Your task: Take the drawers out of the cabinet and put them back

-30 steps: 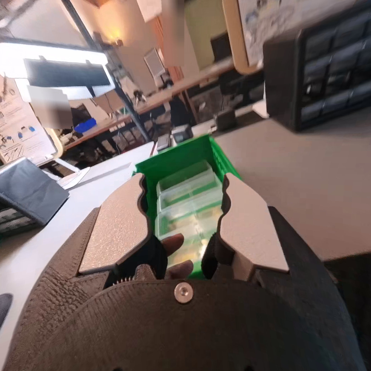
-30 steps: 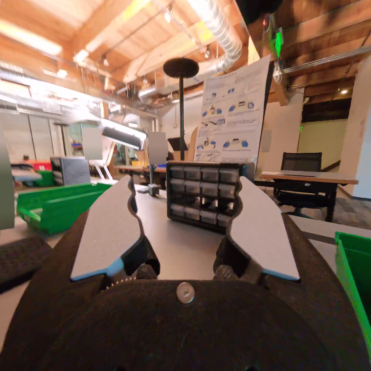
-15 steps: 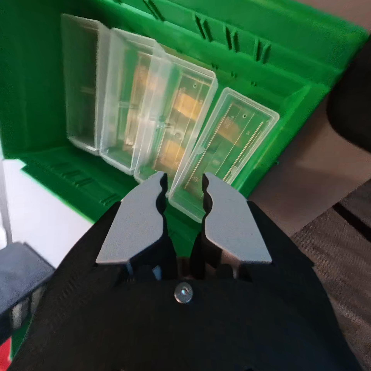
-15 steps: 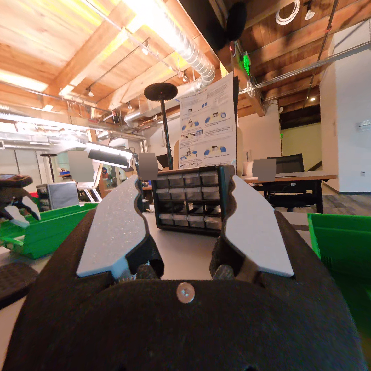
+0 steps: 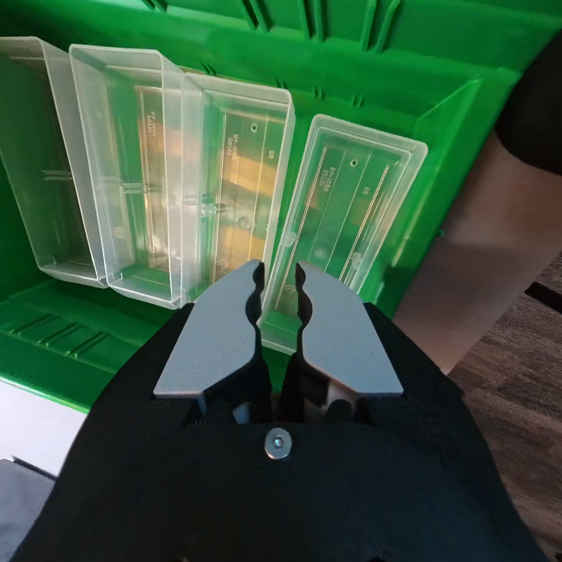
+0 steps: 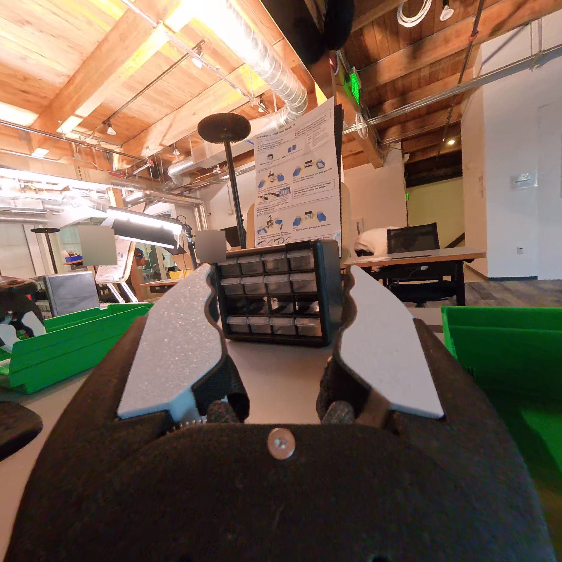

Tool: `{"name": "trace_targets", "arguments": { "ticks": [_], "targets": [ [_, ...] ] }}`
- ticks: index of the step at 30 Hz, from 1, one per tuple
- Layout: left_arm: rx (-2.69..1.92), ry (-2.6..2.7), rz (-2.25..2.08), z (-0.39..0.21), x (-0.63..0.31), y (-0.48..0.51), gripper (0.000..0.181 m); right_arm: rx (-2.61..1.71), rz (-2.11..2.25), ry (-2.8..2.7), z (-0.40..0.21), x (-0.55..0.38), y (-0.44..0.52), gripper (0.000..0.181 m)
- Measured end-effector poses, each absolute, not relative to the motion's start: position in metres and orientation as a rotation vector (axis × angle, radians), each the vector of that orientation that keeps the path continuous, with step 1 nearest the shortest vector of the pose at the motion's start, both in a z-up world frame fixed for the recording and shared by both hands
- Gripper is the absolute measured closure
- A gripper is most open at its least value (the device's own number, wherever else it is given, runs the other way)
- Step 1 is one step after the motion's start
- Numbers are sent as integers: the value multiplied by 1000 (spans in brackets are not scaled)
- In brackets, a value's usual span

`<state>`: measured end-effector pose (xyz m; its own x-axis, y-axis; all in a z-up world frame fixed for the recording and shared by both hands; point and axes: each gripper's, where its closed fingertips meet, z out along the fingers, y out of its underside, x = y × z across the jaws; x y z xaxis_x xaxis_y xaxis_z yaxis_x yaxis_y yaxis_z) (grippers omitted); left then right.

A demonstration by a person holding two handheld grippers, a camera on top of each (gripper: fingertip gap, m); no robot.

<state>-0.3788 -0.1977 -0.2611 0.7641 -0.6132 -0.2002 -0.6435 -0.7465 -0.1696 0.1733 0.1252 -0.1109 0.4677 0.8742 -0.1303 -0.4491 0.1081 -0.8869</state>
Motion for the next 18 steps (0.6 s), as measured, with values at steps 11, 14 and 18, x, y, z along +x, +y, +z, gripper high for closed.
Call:
{"name": "trace_targets", "arguments": {
  "ticks": [11,14,18],
  "targets": [
    [-2746,1052,195,-261,-376,-192,169,-1069,1022,-495,-113,173,127,102],
    [-2712,1072,190,-259,-369,-187,169,-1071,1026,-494,-113,172,128,102],
    [-2733,1103,197,-262,-367,-185,169,-1079,1017,-502,-115,171,129,103]
  ]
}}
